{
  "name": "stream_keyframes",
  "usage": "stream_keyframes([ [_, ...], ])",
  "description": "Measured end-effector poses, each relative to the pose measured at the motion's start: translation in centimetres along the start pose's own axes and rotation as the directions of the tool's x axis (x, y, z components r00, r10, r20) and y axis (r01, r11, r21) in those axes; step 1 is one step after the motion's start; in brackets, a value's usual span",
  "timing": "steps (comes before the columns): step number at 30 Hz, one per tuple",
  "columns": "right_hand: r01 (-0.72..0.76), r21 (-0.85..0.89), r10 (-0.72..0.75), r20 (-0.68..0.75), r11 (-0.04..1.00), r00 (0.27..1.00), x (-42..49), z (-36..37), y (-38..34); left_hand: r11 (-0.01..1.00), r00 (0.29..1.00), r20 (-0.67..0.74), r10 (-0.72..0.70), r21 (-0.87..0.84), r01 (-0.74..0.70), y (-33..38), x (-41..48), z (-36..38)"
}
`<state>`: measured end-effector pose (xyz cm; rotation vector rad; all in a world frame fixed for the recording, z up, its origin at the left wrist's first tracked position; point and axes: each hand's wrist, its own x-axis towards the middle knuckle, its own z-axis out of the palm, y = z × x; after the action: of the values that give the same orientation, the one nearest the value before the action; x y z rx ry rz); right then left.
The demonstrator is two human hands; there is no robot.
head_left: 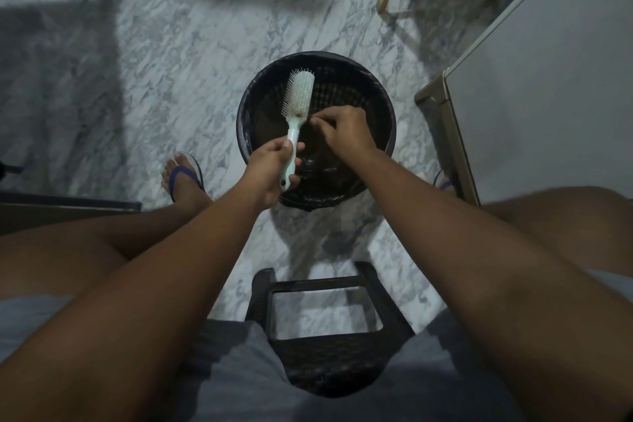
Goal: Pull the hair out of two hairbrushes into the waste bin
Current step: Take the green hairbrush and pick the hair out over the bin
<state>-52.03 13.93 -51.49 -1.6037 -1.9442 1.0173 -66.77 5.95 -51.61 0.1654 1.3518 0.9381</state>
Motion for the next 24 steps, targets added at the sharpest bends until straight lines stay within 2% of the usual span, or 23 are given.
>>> stream_keyframes([
  [2,-0.114,-0.013,0.114,-0.026,0.993,0.993,-0.2,0.4,0.9,0.998,1.000,0.025,0.018,-0.066,-0.016,0.5,0.0,0.0],
  [6,-0.348,-0.095,0.352,0.020,0.932,0.936,-0.3,1.7,3.0,0.990,0.996,0.080,0.044,-0.137,-0.033,1.0,-0.1,-0.2],
  [12,-0.536,-0.160,0.545,0.014,0.829,0.839,-1.2,1.8,4.5,0.970,0.985,0.165,0.050,-0.243,-0.008,1.0,-0.4,-0.6],
  [15,-0.577,-0.165,0.585,-0.002,0.800,0.811,-1.1,1.2,4.9,0.974,0.980,0.197,0.001,-0.222,0.044,0.8,-0.3,-1.0],
  [18,-0.481,-0.148,0.498,0.109,0.864,0.860,-0.7,1.4,4.6,0.994,0.989,0.145,-0.032,-0.099,0.047,0.4,-0.4,-1.2],
  [21,-0.232,-0.072,0.242,0.174,0.970,0.955,-0.7,1.8,3.4,0.999,0.993,0.112,-0.034,-0.004,0.034,0.0,-0.4,-0.7],
  [24,-0.055,0.009,0.053,0.156,0.998,0.986,-0.5,1.7,2.2,0.999,0.992,0.121,-0.027,0.038,0.023,-0.1,-0.4,0.1],
])
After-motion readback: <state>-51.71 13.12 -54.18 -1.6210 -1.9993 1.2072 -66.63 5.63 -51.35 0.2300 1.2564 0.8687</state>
